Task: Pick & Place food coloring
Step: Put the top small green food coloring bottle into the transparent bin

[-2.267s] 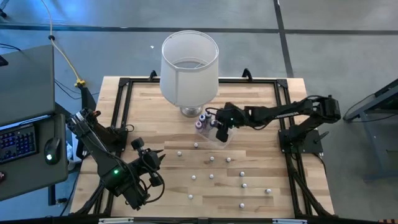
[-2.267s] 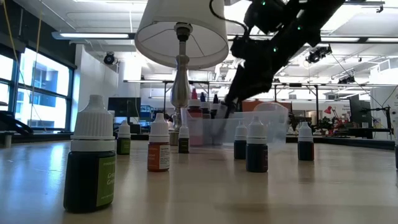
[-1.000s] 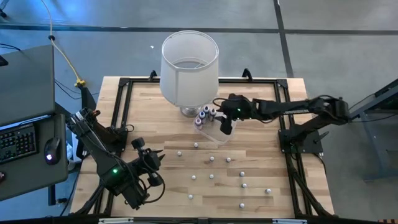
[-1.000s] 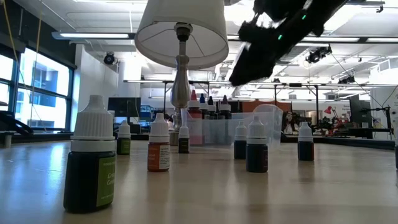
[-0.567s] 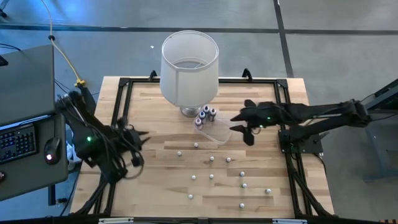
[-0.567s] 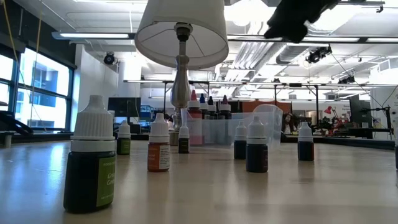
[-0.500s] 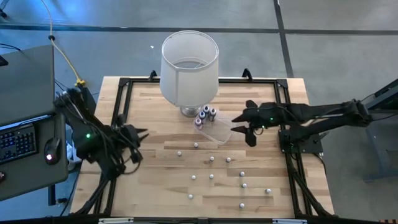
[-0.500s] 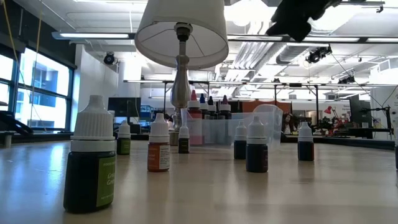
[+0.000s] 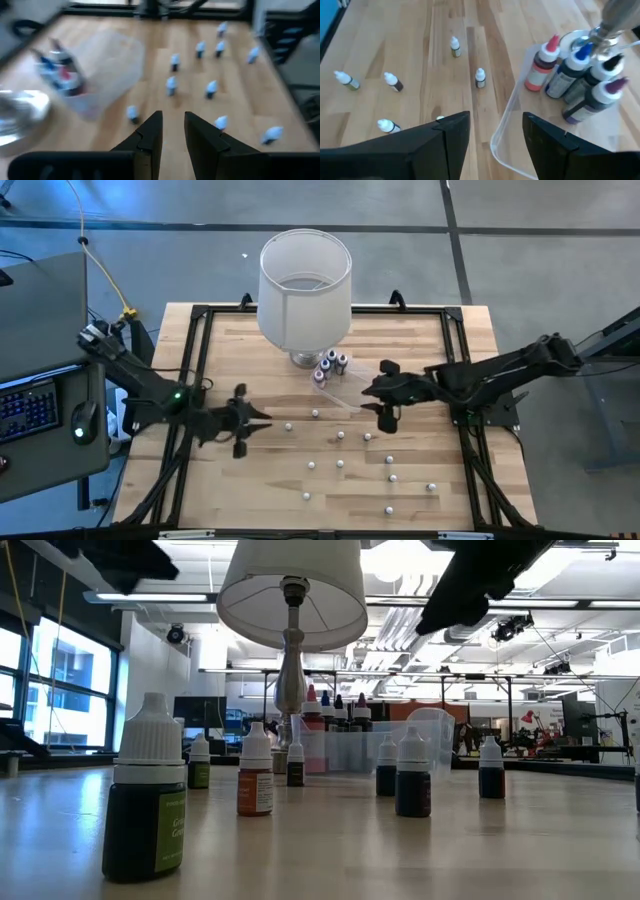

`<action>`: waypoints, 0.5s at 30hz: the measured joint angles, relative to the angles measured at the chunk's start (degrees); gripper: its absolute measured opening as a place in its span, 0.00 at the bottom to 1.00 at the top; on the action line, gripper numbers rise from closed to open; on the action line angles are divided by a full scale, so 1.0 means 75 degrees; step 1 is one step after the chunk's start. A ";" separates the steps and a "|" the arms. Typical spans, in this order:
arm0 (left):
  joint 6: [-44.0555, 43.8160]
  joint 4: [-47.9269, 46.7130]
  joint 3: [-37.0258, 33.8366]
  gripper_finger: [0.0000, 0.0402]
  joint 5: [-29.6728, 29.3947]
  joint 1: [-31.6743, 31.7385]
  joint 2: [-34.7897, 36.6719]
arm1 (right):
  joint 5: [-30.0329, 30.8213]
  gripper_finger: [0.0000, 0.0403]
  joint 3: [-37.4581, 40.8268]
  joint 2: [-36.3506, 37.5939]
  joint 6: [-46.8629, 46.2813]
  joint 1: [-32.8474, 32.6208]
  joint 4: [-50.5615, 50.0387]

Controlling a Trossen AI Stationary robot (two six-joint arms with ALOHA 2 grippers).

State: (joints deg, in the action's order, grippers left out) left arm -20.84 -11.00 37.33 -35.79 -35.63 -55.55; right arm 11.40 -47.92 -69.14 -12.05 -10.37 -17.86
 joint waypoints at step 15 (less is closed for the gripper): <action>-0.0213 0.1130 -0.0610 0.20 0.2506 0.1960 -0.1744 | 0.0301 0.43 0.0000 -0.0731 0.0463 0.0020 0.1038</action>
State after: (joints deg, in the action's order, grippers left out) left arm -22.44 -2.53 32.75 -17.00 -20.93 -68.63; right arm 13.66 -47.92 -74.63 -8.58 -10.22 -10.07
